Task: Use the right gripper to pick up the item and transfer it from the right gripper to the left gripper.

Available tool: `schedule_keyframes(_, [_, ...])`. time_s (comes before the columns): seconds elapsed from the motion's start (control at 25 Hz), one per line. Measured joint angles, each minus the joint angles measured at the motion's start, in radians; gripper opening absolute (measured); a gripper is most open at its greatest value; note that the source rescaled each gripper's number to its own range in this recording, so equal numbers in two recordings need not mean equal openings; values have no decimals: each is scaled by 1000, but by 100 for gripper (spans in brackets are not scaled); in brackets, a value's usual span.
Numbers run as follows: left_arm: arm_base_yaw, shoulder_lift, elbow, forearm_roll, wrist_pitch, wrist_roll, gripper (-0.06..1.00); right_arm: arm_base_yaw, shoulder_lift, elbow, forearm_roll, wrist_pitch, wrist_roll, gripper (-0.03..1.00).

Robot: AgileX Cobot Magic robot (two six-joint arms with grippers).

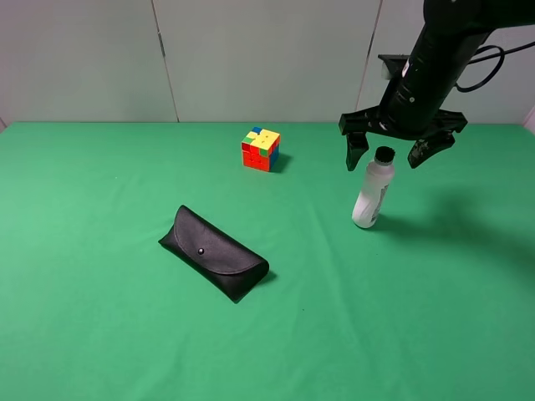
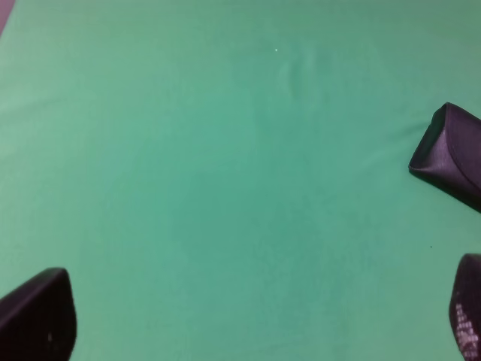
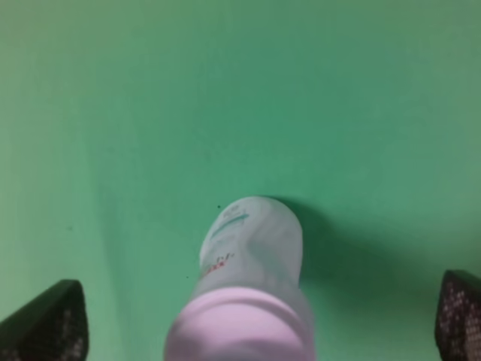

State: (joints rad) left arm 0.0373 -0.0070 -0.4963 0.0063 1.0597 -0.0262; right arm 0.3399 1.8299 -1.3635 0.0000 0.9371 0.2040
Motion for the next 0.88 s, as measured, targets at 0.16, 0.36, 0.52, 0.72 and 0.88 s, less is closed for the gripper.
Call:
schedule_keyframes(0.16, [0,0,0,0,0,0,100,0,33,0,0,0,0,100])
schedule_keyframes(0.36, [0,0,0,0,0,0,100,0,55,0,0,1,0,100])
schedule_keyframes(0.52, [0,0,0,0,0,0,100,0,69,0,0,0,0,100])
schedule_keyframes(0.72, [0,0,0,0,0,0,100,0,84,0,0,-1,0,100])
schedule_keyframes(0.88, [0,0,0,0,0,0,100,0,85,0,-9,2,0,81])
